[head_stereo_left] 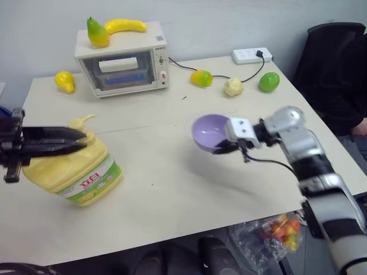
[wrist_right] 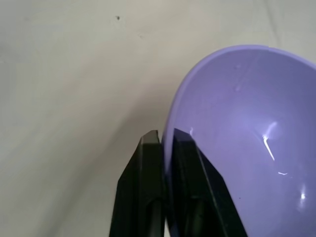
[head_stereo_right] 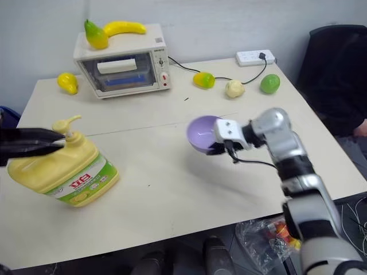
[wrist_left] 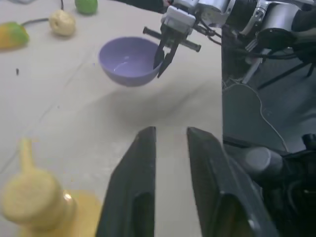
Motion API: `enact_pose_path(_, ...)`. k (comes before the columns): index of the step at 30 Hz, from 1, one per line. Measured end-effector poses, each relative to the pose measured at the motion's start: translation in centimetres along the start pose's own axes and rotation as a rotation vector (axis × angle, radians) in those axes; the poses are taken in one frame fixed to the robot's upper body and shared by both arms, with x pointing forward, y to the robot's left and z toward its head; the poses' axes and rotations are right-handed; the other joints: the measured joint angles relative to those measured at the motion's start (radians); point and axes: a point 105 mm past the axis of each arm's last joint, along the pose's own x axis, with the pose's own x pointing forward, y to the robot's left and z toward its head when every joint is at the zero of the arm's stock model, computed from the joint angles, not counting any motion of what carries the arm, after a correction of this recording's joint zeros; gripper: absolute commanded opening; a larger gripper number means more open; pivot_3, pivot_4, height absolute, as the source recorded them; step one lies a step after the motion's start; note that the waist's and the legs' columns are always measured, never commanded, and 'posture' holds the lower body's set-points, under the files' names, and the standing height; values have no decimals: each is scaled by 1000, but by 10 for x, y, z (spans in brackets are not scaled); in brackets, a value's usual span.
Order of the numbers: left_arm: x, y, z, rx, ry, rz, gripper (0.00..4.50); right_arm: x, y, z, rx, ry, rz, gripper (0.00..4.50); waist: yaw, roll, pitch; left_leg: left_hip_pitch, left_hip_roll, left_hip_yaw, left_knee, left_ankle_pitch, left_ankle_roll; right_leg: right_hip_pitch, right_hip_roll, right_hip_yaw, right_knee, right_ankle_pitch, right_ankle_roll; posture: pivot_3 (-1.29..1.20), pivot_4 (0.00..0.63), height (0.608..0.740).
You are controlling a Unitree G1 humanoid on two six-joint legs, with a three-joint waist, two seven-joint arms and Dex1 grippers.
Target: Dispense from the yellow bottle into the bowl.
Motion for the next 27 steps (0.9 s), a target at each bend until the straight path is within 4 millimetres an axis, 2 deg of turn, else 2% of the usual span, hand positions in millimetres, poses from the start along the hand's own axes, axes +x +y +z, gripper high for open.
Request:
enact_pose_path(2,-5,-11,-12,-27,38,12,2669,0,21,-10,35,3,17,0,10,-1,0,2,0,4,1,0,0,0,1,2,-1,0,-1,0,150,740)
enact_pose_path(7,-5,-43,-45,-84,131,8,4148,10,38,-21,57,-3,-29,0,33,-2,1,8,0,10,1,1,1,3,0,9,-2,-1,-2,0,150,740)
enact_pose_path(8,-5,-47,-49,-86,146,10,4473,11,38,-22,56,-2,-47,633,42,-2,1,8,0,10,2,0,1,3,0,9,-2,-1,-2,0,150,740)
enact_pose_path(12,-2,-63,-68,-92,180,37,4500,11,30,-31,43,19,-138,1919,58,-2,1,7,1,10,1,0,2,3,0,9,-5,0,-3,0,150,740)
enact_pose_path(15,-3,-62,-71,-77,154,83,4500,12,32,-46,68,40,-177,2910,78,-2,1,7,0,10,1,0,2,3,0,9,-6,0,-3,0,150,740)
enact_pose_path(19,-3,-57,-72,-49,144,129,4500,15,40,-59,97,49,-190,4260,76,-3,1,7,0,10,1,0,2,4,0,9,-6,0,-3,0,150,740)
enact_pose_path(20,-3,-56,-72,-43,142,134,4500,15,41,-60,103,49,-190,4464,76,-3,1,7,0,10,1,0,2,4,0,9,-6,0,-3,0,150,740)
enact_pose_path(25,1,-49,-72,-28,124,141,4500,11,49,-64,121,54,-196,4464,75,-3,1,8,1,10,0,0,2,4,1,9,-6,0,-3,0,150,740)
enact_pose_path(27,-2,-45,-73,-29,121,156,4500,-2,53,-59,143,32,-217,4464,76,-2,1,7,1,10,0,0,2,4,1,8,-7,0,-3,0,150,740)
